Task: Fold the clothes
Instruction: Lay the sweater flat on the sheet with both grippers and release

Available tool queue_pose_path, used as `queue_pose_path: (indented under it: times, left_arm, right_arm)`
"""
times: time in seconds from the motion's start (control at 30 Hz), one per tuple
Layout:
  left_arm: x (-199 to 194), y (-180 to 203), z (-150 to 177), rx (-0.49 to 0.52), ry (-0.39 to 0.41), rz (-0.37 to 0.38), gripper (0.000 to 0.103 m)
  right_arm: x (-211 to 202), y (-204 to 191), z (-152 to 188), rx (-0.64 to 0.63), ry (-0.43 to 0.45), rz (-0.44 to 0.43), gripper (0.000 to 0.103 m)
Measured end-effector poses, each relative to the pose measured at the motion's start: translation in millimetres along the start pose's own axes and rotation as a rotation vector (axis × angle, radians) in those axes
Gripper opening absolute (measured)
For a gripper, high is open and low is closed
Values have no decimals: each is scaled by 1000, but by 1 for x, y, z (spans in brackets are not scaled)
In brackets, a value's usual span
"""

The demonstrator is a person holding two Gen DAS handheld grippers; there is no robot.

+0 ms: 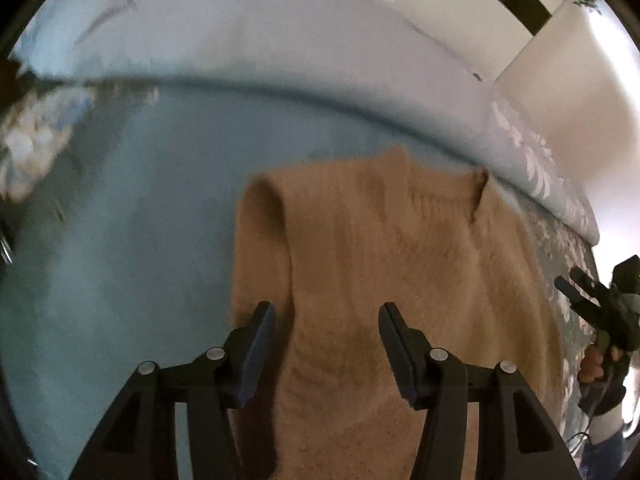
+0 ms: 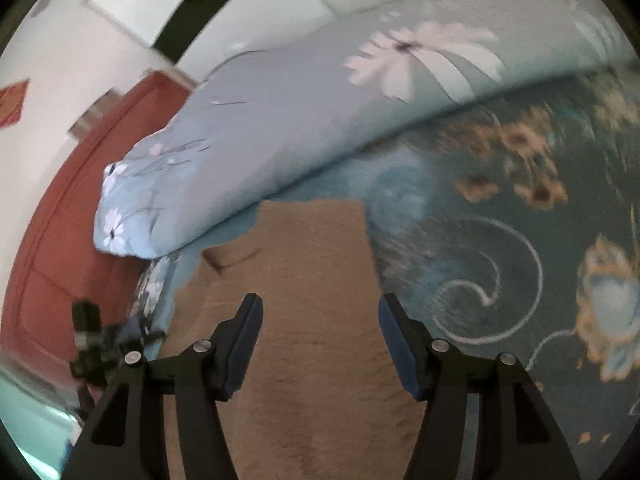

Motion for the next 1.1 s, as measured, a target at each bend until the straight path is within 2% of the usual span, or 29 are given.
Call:
queue_pose_path:
  times: [0.1,0.13,0.17,0.37,0.5,0.7,0.77,0.9,0.93,1.03,1.1]
  left_arm:
    - [3,0,8,14,28,16,53]
    - [2,0,9,25,40,20,32]
    - [1,1,9,36,44,17,5]
    - [-14,2,8,66,128,-53,4]
    - [-16,-19,-5,13,160,-117,4]
    - [-9,-24,12,-51,79,-38,8]
    - [-26,-18,22,-44,101,12,8]
    - [-67,-13,53,31,89,-24,13]
    - [-76,-13,62,42,81,-33,17]
    - [-100,-15,108,38,41,-22,30]
    - [-104,-15,136,20,37,-9,31]
  right_arm:
    - [13,8,3,46,-26,5,62]
    - [17,7,5,52,-42,11,62]
    - [20,6,6,56,-55,15,62]
    - [23,0,11,61,-57,-6,62]
    - [15,-9,16,7,-61,2,62]
    - [-11,-14,31,-45,-71,41,62]
    - [-22,-12,40,-55,-76,55,62]
    - [-59,-5,76,-104,-78,63,62]
    - [-68,-2,86,-116,-76,63,62]
    - [-95,16,121,-125,-78,81,62]
    - [-106,26,143,-112,-87,82,62]
Point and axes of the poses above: each gripper's, at about its wrist camera, not at the fingertips, and x roughly the way its jaws point, y to its right, z to its underside, the point moved 5 cm from there along x, roughly the way its jaws point, and after that the axes turned 4 degrees about x, right-handed, at the moved point
